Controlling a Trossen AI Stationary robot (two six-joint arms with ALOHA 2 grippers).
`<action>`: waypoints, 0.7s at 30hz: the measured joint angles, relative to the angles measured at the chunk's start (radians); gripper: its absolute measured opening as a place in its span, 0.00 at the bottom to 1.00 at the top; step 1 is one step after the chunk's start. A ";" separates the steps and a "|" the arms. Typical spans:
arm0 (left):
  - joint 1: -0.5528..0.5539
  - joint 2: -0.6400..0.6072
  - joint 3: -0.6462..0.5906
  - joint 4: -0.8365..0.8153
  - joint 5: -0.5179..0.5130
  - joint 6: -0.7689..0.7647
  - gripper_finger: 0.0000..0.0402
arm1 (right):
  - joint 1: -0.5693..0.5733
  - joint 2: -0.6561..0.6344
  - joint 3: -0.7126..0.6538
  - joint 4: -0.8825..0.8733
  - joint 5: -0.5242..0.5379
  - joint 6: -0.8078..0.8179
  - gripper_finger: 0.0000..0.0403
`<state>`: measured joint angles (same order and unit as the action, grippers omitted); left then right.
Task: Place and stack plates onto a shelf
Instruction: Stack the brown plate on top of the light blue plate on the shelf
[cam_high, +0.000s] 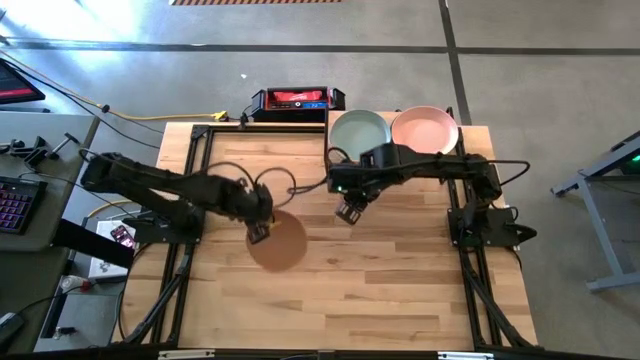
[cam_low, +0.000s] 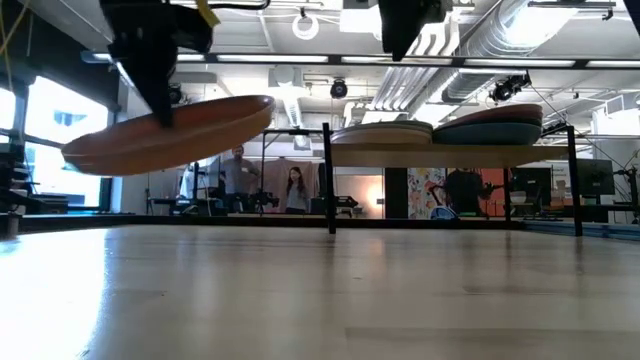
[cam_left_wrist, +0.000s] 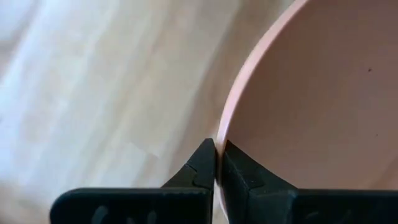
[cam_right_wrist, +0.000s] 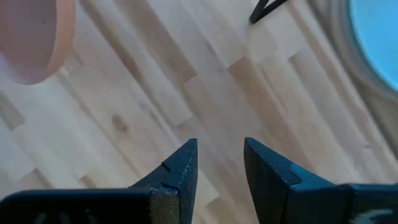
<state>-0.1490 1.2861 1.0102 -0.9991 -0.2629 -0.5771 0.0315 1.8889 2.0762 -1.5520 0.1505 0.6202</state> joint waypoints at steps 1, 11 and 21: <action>0.020 -0.005 0.008 -0.003 -0.005 0.017 0.00 | -0.013 0.000 0.000 0.005 0.000 -0.016 0.27; 0.199 -0.013 0.072 0.001 -0.037 0.171 0.00 | -0.159 0.000 0.046 0.098 0.021 -0.193 0.27; 0.363 -0.013 0.107 0.020 -0.068 0.224 0.00 | -0.332 0.000 0.177 0.215 0.058 -0.429 0.27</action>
<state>0.2140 1.2732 1.1172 -0.9788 -0.3308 -0.3532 -0.3005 1.8885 2.2533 -1.3374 0.2087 0.1910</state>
